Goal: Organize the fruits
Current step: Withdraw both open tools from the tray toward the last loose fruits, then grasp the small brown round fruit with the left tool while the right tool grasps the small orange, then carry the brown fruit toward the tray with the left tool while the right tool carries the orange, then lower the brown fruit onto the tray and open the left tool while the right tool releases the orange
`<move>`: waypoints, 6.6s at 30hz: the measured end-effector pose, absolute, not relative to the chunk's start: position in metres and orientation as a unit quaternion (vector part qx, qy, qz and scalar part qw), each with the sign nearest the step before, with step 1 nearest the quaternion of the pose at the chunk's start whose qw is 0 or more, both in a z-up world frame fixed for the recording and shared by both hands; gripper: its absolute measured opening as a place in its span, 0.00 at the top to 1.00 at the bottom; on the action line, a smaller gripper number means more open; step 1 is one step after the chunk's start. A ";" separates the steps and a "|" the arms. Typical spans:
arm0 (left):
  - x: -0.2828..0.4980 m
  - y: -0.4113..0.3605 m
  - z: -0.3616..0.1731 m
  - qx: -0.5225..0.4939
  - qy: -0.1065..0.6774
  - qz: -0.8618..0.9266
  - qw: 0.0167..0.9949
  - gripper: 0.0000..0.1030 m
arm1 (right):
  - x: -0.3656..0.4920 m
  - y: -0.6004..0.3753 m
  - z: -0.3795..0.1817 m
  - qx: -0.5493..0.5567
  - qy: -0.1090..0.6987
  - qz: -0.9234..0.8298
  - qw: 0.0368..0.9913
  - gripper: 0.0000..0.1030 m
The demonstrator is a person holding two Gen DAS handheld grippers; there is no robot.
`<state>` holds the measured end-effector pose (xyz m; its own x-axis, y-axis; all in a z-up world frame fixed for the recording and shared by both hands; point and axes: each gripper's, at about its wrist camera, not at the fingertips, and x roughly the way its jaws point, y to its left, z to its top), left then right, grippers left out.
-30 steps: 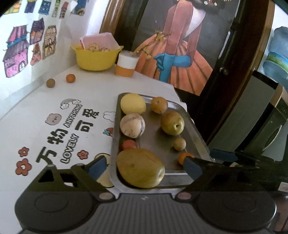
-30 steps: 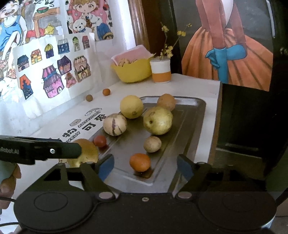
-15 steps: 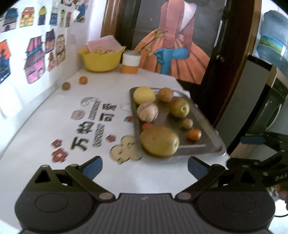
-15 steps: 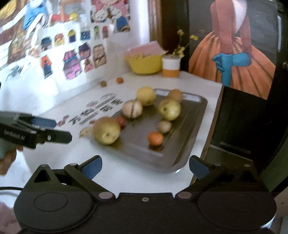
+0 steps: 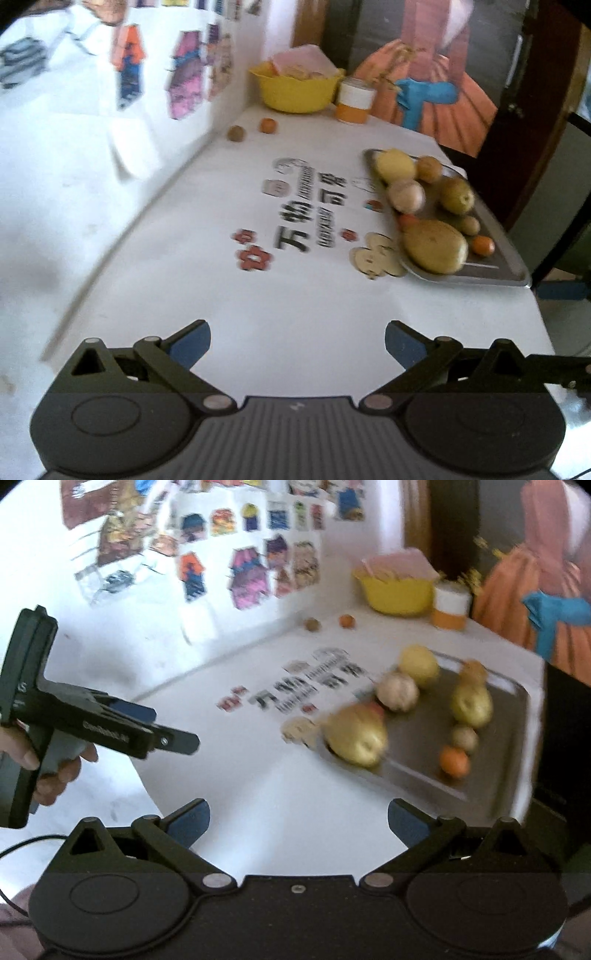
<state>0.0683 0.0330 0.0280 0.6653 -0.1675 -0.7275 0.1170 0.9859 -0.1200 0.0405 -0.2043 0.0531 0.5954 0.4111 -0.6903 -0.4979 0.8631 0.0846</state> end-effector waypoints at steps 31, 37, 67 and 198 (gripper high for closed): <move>0.216 0.013 0.101 0.047 0.277 -0.009 0.960 0.00 | 0.310 -0.155 0.162 -0.123 0.318 0.268 0.901 0.01; 0.259 0.006 0.083 0.052 0.269 -0.024 0.962 0.00 | 0.357 -0.160 0.132 -0.107 0.310 0.275 0.904 0.01; 0.390 0.010 -0.012 0.059 0.287 -0.004 0.956 0.03 | 0.504 -0.118 -0.002 0.019 0.446 0.313 0.838 0.20; 0.186 -0.170 -0.002 0.023 0.354 -0.189 0.916 0.69 | 0.139 -0.346 -0.007 -0.040 0.318 0.129 0.938 0.68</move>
